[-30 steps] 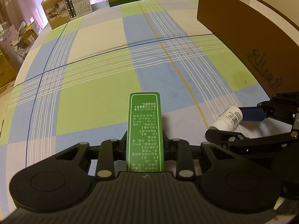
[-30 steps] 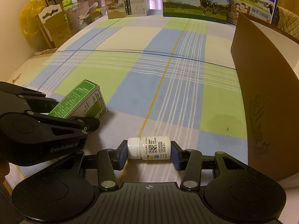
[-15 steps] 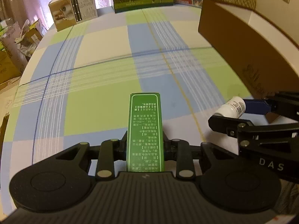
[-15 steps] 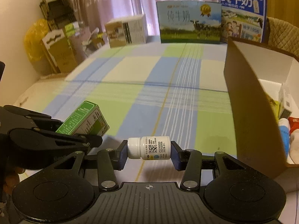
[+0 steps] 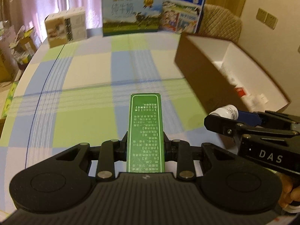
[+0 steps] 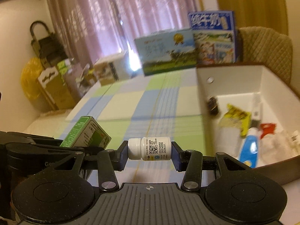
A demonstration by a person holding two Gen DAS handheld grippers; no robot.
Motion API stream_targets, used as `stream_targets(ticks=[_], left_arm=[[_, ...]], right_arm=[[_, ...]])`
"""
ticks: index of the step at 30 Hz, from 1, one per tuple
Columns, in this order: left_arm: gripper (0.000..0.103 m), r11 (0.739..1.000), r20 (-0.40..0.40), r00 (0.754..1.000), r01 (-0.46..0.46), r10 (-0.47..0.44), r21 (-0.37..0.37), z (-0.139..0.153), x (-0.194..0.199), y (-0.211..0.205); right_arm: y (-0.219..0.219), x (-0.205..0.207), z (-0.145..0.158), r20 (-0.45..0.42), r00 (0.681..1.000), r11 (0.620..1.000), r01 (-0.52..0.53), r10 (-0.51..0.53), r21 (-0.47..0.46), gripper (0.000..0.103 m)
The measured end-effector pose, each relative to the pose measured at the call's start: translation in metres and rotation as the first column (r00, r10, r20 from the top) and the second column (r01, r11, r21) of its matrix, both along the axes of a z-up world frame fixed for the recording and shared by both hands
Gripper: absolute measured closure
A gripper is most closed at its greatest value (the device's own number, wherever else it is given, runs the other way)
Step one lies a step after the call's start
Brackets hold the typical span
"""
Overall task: Organize objects
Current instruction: 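Carry the green medicine box and white pill bottle over the open box, then lower the green box and pill bottle into the box and open both grippers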
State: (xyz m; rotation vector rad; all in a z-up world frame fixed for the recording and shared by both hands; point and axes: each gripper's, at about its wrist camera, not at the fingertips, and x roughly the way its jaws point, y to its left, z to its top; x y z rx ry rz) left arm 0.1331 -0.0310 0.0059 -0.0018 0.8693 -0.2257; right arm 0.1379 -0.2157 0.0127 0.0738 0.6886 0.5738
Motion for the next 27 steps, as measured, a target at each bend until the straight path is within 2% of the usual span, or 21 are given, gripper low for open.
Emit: stream_targets(ticks=[5, 13, 18, 27], left_arm=[[0.077, 0.998, 0.045, 0.997, 0.056, -0.055, -0.022, 0.027, 0.009, -0.033], [0.077, 0.984, 0.068, 0.983, 0.174, -0.171, -0.042, 0.054, 0.030, -0.099], [0.077, 0.969, 0.054, 0.968, 0.245, -0.243, -0.028, 0.056, 0.053, -0.143], [0.077, 0.954, 0.016, 0.954, 0.298, -0.298, 0.026, 0.043, 0.107, -0.205]], right_arm=[[-0.039, 0.008, 0.022, 0.030, 0.998, 0.998, 0.053, -0.053, 0.019, 0.059], [-0.105, 0.028, 0.040, 0.082, 0.986, 0.988, 0.147, -0.143, -0.041, 0.059], [-0.133, 0.048, 0.041, 0.097, 0.979, 0.979, 0.185, -0.177, -0.084, 0.059], [-0.159, 0.115, 0.024, 0.018, 0.980, 0.975, 0.200, -0.199, -0.096, 0.059]])
